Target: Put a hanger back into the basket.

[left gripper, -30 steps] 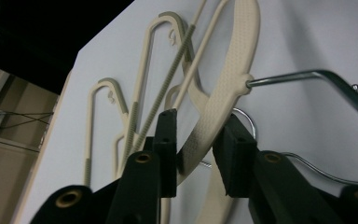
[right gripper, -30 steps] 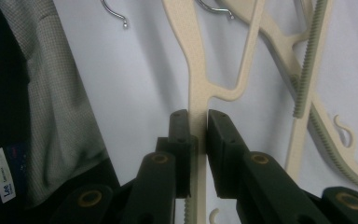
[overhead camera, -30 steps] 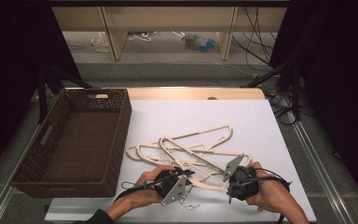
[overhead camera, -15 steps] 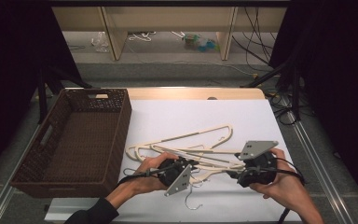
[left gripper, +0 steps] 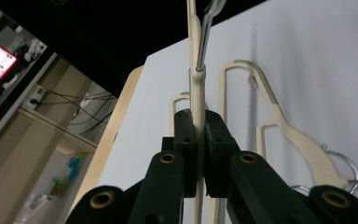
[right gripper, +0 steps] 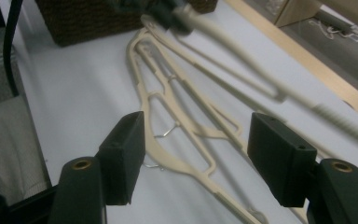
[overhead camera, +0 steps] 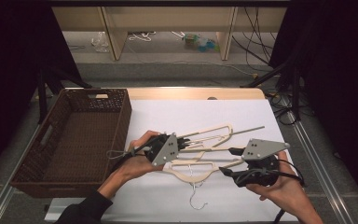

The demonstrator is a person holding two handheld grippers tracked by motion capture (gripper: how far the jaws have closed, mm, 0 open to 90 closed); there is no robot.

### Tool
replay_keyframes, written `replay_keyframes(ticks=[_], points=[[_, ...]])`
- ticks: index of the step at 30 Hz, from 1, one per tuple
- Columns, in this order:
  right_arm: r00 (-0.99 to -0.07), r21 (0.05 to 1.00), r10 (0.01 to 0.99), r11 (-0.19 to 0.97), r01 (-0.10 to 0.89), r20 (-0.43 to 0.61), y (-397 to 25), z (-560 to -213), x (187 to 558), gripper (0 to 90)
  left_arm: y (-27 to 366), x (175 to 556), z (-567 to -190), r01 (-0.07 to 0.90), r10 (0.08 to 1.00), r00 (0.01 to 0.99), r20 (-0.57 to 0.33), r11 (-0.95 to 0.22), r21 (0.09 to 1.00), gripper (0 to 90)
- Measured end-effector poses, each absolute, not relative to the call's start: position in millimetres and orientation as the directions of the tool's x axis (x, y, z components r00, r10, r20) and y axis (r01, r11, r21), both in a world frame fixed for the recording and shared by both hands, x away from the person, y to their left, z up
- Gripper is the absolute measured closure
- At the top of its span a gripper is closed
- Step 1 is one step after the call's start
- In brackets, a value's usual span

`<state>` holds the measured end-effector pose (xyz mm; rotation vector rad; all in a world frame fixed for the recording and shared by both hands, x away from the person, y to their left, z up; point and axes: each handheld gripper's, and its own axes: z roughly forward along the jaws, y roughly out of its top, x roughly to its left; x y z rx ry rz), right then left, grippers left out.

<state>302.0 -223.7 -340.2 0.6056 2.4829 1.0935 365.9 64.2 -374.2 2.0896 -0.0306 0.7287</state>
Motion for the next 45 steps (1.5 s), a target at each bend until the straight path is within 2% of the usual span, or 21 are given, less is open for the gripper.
replay_keyframes(ticks=[7,12,18,26,35,40,45], points=[[-0.864,0.712,0.484,0.656,0.25,-0.141,-215,-365,308,37.2,75,369,-363,-0.119,0.334,0.882,0.333,-0.527,0.841,85.7],[-0.873,0.7,0.471,0.666,0.257,-0.128,-217,-372,310,37.5,80,368,-357,-0.047,0.356,0.901,0.248,-0.489,0.871,85.7],[-0.875,0.697,0.471,0.666,0.265,-0.117,-218,-379,311,37.5,92,368,-350,0.077,0.395,0.914,0.091,-0.389,0.918,85.7],[-0.883,0.677,0.456,0.685,0.27,-0.109,-212,-398,309,37.6,111,372,-334,0.249,0.435,0.896,-0.092,-0.32,0.914,85.7],[-0.888,0.661,0.453,0.692,0.292,-0.083,-213,-411,309,37.4,130,369,-295,0.333,0.462,0.873,-0.155,-0.335,0.881,85.7],[-0.891,0.653,0.448,0.697,0.297,-0.073,-213,-415,309,37.4,149,368,-270,0.337,0.495,0.859,-0.133,-0.351,0.873,85.7],[-0.892,0.648,0.446,0.699,0.301,-0.067,-214,-417,309,37.3,184,369,-252,0.357,0.571,0.813,-0.112,-0.338,0.871,85.7]])
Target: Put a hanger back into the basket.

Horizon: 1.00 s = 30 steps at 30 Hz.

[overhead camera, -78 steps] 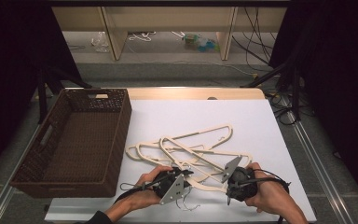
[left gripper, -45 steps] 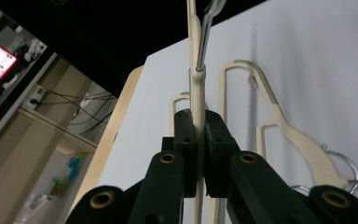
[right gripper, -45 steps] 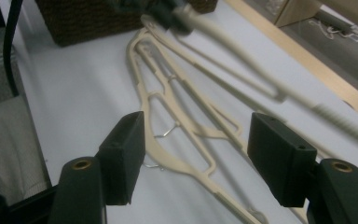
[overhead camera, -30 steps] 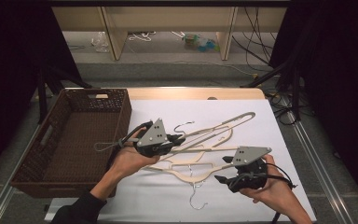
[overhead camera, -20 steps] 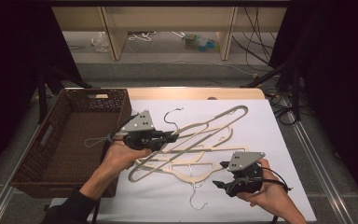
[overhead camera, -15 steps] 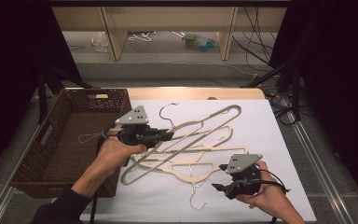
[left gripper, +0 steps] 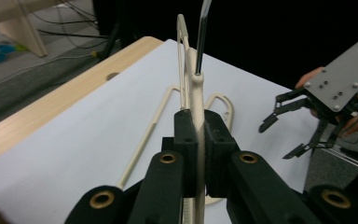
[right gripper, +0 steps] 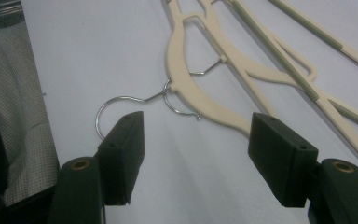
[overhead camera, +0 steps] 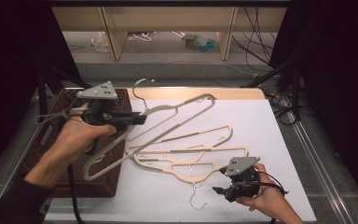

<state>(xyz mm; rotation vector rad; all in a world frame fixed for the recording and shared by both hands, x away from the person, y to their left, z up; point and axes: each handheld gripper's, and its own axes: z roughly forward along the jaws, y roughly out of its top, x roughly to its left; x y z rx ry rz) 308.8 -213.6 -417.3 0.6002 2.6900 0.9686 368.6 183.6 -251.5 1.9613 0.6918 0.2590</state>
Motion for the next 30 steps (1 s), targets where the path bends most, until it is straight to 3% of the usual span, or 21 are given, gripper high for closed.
replay_keyframes(ticks=[10,11,18,30], points=[[-0.893,0.645,0.445,0.703,0.299,-0.072,-213,-421,310,37.0,270,374,-243,0.354,0.697,0.716,-0.041,-0.312,0.882,85.7],[-0.892,0.632,0.447,0.71,0.312,-0.062,-214,-420,310,36.9,278,377,-243,0.332,0.701,0.713,-0.003,-0.334,0.882,85.7],[-0.891,0.629,0.45,0.711,0.316,-0.061,-214,-423,311,36.6,316,387,-256,0.31,0.733,0.679,0.035,-0.329,0.892,85.7],[-0.889,0.624,0.454,0.712,0.323,-0.057,-216,-427,313,36.3,356,401,-280,0.374,0.796,0.605,0.031,-0.318,0.871,85.7]])
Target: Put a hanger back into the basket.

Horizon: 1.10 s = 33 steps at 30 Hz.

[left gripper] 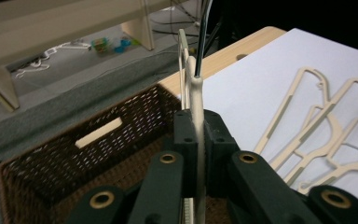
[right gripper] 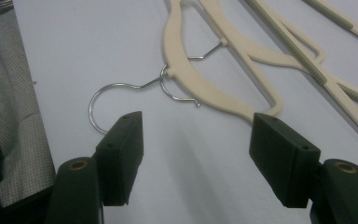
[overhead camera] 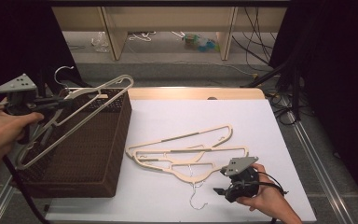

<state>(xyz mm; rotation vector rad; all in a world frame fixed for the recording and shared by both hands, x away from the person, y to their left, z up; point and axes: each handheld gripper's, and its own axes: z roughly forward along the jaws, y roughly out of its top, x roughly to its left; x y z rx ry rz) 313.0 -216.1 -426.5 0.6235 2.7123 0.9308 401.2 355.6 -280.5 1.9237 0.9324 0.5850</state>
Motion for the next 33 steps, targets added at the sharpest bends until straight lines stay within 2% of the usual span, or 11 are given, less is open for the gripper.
replay_keyframes(ticks=[4,15,23,33], points=[[-0.882,0.613,0.469,0.708,0.35,-0.038,-216,-426,312,36.2,365,403,-292,0.39,0.795,0.606,0.018,-0.317,0.864,85.7],[-0.889,0.613,0.456,0.715,0.337,-0.043,-215,-430,313,36.2,384,403,-311,0.431,0.819,0.573,-0.02,-0.28,0.857,85.7],[-0.89,0.61,0.454,0.718,0.336,-0.043,-215,-430,314,36.1,383,411,-330,0.469,0.819,0.572,-0.056,-0.27,0.841,85.6],[-0.889,0.613,0.457,0.713,0.341,-0.038,-216,-430,314,36.1,378,423,-358,0.565,0.824,0.56,-0.088,-0.303,0.767,85.6]])
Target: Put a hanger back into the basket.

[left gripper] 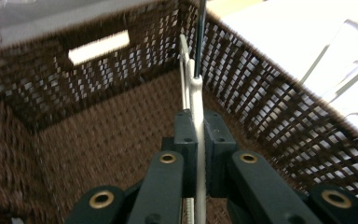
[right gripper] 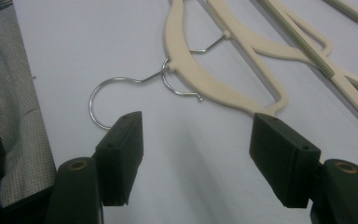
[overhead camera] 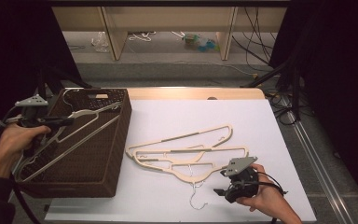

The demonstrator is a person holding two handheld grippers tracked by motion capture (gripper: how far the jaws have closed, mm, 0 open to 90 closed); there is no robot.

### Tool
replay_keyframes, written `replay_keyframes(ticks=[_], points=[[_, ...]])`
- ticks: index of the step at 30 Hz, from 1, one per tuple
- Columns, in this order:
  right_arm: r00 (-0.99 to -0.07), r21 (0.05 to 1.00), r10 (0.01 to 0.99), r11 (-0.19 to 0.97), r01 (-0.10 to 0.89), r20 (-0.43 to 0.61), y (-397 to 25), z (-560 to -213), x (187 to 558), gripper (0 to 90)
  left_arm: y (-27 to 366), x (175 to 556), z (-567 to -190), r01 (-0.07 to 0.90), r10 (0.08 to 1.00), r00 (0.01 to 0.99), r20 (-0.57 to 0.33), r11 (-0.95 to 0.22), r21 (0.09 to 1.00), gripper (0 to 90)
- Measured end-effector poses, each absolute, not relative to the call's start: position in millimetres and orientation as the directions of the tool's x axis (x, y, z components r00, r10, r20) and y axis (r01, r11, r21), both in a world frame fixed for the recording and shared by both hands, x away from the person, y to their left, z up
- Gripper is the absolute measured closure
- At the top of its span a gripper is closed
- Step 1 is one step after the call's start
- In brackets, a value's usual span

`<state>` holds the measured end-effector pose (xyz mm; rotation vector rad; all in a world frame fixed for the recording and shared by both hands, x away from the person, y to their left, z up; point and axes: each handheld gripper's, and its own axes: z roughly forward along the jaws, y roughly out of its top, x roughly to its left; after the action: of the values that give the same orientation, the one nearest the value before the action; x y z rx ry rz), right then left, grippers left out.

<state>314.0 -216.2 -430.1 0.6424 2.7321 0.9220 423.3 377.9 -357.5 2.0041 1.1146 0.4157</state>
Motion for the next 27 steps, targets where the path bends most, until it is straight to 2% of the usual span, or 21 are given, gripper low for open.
replay_keyframes(ticks=[4,5,6,19,24,27], points=[[-0.89,0.611,0.454,0.715,0.339,-0.037,-216,-431,314,36.1,377,426,-366,0.594,0.835,0.545,-0.073,-0.323,0.737,85.4],[-0.889,0.611,0.456,0.715,0.341,-0.038,-216,-431,314,36.0,379,427,-367,0.602,0.826,0.562,-0.039,-0.376,0.705,85.3],[-0.887,0.608,0.46,0.716,0.343,-0.041,-216,-431,314,35.9,380,428,-371,0.614,0.832,0.554,-0.038,-0.377,0.693,85.0],[-0.884,0.608,0.467,0.711,0.354,-0.031,-217,-431,316,32.4,397,432,-388,0.68,0.907,0.422,-0.008,-0.31,0.664,79.2],[-0.884,0.607,0.467,0.711,0.355,-0.029,-217,-432,316,32.2,396,431,-389,0.699,0.937,0.348,-0.019,-0.246,0.672,69.7],[-0.883,0.606,0.469,0.711,0.356,-0.032,-218,-432,316,32.2,399,428,-382,0.709,0.951,0.308,-0.01,-0.222,0.669,56.1]])
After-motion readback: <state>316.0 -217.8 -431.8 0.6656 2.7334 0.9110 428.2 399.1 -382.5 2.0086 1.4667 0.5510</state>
